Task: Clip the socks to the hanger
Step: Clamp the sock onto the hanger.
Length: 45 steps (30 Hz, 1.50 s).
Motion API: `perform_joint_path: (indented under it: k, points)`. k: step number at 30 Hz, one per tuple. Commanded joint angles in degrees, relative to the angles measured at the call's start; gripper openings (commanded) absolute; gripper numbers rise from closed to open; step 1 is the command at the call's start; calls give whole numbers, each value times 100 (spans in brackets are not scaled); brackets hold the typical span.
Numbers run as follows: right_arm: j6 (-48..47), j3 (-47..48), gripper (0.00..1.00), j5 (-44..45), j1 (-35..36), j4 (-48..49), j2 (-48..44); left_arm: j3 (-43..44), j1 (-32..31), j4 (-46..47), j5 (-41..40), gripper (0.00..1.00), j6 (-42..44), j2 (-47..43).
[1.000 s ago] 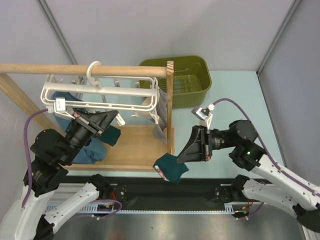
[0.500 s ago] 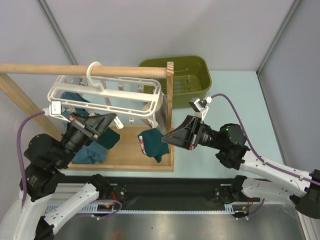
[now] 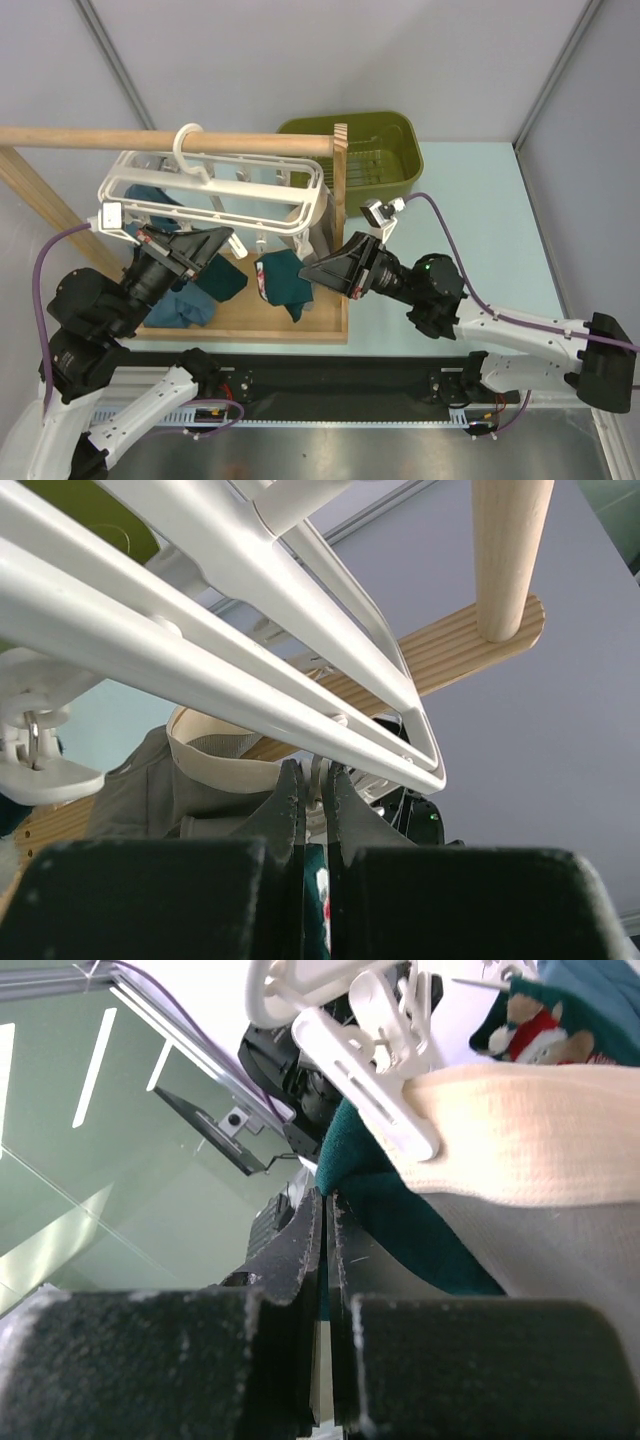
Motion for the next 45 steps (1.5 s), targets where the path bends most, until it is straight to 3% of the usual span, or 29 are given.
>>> perform_joint_path:
  k: [1, 28, 45]
  points:
    - [-43, 39, 0, 325, 59, 952, 185, 21, -14, -104, 169, 0, -97, 63]
    - [107, 338, 0, 501, 111, 2289, 1047, -137, -31, 142, 345, 0, -264, -7]
    - [142, 505, 0, 518, 67, 2483, 1486, -154, -22, 318, 398, 0, -299, 54]
